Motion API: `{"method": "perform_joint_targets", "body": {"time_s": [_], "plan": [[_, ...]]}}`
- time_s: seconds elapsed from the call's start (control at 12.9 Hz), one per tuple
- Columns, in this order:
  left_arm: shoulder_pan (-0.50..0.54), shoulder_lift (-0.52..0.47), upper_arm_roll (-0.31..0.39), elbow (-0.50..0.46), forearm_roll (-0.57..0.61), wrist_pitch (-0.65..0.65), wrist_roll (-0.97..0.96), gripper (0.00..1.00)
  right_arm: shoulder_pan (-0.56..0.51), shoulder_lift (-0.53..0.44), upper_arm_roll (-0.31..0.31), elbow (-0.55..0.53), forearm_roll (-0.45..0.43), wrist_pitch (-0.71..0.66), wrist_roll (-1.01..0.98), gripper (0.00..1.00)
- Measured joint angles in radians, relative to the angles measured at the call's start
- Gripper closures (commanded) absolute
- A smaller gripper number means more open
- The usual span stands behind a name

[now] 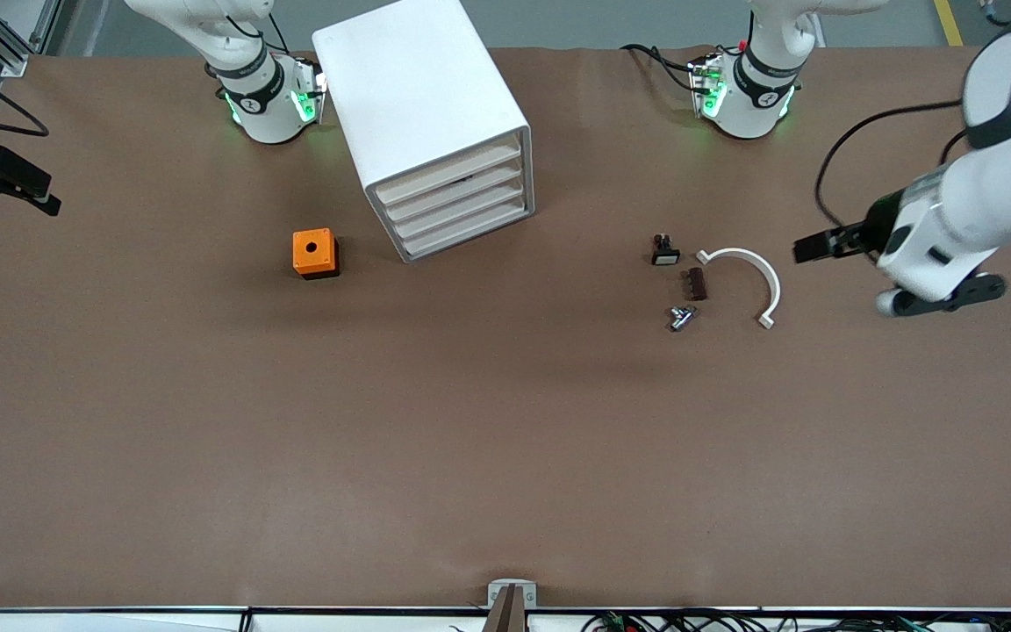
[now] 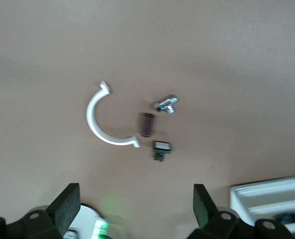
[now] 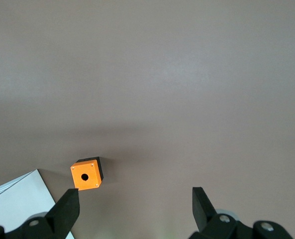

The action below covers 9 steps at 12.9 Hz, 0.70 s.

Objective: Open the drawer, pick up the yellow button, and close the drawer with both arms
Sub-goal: 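Reach the left gripper to the white cabinet's drawer front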

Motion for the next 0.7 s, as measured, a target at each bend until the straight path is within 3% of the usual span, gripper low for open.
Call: {"method": "perform_joint_targets", "body": {"time_s": [0.39, 0.7], "plan": [[-0.106, 0.193, -0.009, 0.005, -0.125, 0.12, -0.416, 0.0, 0.0, 0.0, -0.001, 0.001, 0.0, 0.004, 0.0, 0.0], [-0.207, 0.277, -0.012, 0.041, -0.229, 0.153, -0.819, 0.0, 0.0, 0.0, -0.002, 0.003, 0.0, 0.005, 0.0, 0.0]]}}
